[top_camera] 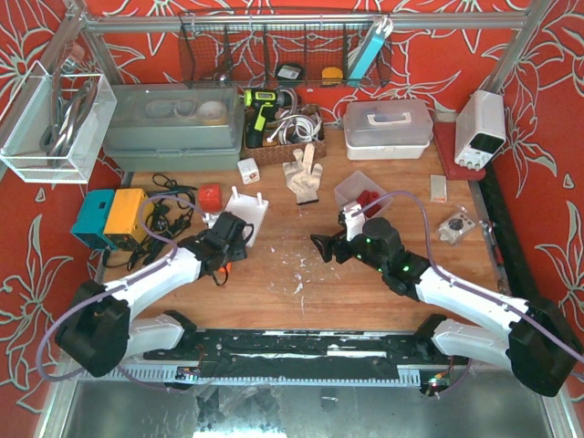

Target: Install the large spring

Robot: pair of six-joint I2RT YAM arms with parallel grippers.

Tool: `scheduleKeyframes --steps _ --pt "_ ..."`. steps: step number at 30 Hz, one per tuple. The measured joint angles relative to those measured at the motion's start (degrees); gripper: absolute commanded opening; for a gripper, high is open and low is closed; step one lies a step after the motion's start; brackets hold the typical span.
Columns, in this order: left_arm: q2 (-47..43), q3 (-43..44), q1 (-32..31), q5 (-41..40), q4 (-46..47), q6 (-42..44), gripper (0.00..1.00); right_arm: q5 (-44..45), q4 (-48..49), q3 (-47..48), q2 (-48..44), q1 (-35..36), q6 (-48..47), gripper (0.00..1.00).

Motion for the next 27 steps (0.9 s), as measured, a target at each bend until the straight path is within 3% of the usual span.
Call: scheduleKeyframes --steps 21,27 --pt "10.1 -1.95 0.0 -1.64 6.34 2.03 0.54 2.08 -0.04 -0.22 -1.42 0.28 -0.28 0.97" --pt "11.89 -1.95 0.0 -1.62 6.78 2.62 0.43 2.73 -0.04 -0.31 -1.57 0.37 -0.33 0.97"
